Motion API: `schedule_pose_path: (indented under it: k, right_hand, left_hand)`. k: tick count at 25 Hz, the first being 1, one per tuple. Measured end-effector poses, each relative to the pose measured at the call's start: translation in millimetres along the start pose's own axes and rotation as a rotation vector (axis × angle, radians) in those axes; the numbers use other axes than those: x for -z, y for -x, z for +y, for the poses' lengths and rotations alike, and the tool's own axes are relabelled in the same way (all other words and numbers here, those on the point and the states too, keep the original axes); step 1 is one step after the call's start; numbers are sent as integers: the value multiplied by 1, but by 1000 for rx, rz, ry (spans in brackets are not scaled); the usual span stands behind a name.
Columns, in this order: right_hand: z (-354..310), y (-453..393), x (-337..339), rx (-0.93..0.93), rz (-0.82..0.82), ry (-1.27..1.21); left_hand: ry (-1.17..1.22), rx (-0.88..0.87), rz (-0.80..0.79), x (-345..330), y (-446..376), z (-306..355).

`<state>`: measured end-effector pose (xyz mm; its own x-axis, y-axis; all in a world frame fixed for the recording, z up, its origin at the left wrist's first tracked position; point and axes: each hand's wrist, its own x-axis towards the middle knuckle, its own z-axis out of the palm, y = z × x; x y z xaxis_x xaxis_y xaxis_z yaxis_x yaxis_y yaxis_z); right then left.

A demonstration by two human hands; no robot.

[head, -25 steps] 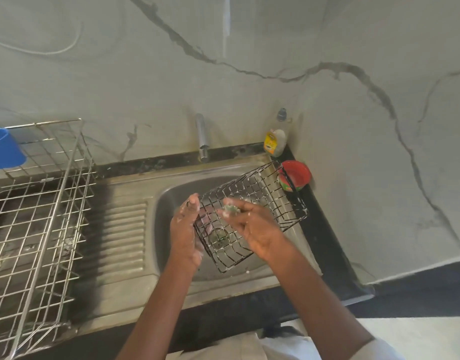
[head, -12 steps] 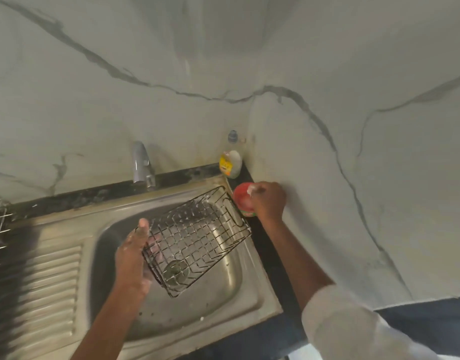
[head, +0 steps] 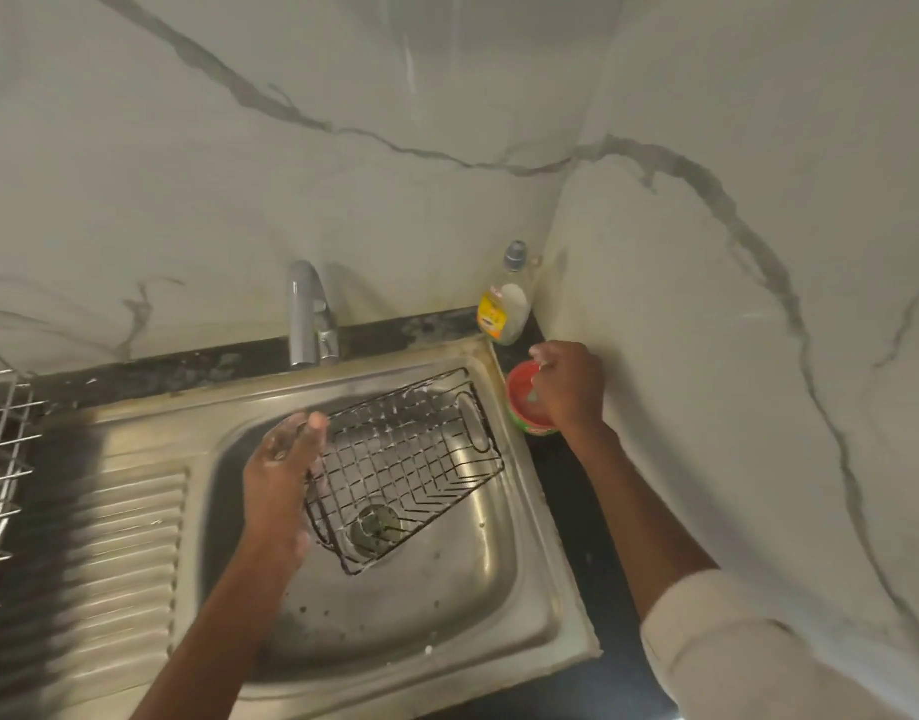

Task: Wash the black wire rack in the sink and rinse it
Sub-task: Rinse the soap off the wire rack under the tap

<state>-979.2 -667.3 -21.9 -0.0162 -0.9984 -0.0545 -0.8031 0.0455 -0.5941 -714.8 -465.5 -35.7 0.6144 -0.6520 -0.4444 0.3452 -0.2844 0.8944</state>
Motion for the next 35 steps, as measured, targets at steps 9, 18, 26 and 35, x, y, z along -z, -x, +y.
schedule_pose_path:
  k: [9,18,26,35]
  right_hand:
    - [-92,88,-59,626,-553,301]
    - [-78,108,-107,231,-244,-6]
    - [-76,106,-132,-19,-161,-155]
    - [-43,122,-120,-227,-137,-218]
  left_hand:
    - [-459,-222,-288,-7,-6,42]
    - [-709,-252,-404,1,-82,59]
    - [-791,-189,-240,-46,-144,51]
    - [327,436,-299,-22,-146,0]
